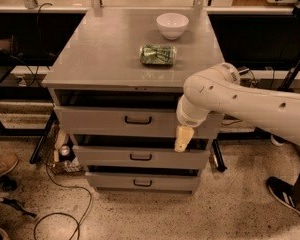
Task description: Open top drawer
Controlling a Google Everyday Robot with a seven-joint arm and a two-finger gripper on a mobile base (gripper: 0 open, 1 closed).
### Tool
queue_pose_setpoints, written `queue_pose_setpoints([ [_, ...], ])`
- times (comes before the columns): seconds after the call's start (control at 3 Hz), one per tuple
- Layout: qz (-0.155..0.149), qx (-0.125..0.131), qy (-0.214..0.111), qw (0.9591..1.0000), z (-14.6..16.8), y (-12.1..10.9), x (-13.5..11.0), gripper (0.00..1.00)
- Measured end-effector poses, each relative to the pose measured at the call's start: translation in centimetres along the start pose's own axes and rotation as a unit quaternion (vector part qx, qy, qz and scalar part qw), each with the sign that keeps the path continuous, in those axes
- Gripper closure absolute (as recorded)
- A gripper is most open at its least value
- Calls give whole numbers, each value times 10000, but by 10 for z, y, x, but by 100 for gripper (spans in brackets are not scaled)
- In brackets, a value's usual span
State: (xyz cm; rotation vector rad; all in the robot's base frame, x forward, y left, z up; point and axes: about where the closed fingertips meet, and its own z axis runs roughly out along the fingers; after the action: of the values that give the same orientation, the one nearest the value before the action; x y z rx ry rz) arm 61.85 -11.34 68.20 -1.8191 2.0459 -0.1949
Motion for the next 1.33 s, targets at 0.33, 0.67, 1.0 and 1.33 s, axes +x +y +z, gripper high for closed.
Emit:
queue_pose_setpoints([
  [0.33,87,-7,-69,9999,24,-11,2,0],
  [0.67,129,-89,-157,9998,43,-18,3,19],
  [1.0,156,-239,-169,9994,47,-10,10,43],
  [1.33,199,-247,-182,9993,42,-6,13,74],
])
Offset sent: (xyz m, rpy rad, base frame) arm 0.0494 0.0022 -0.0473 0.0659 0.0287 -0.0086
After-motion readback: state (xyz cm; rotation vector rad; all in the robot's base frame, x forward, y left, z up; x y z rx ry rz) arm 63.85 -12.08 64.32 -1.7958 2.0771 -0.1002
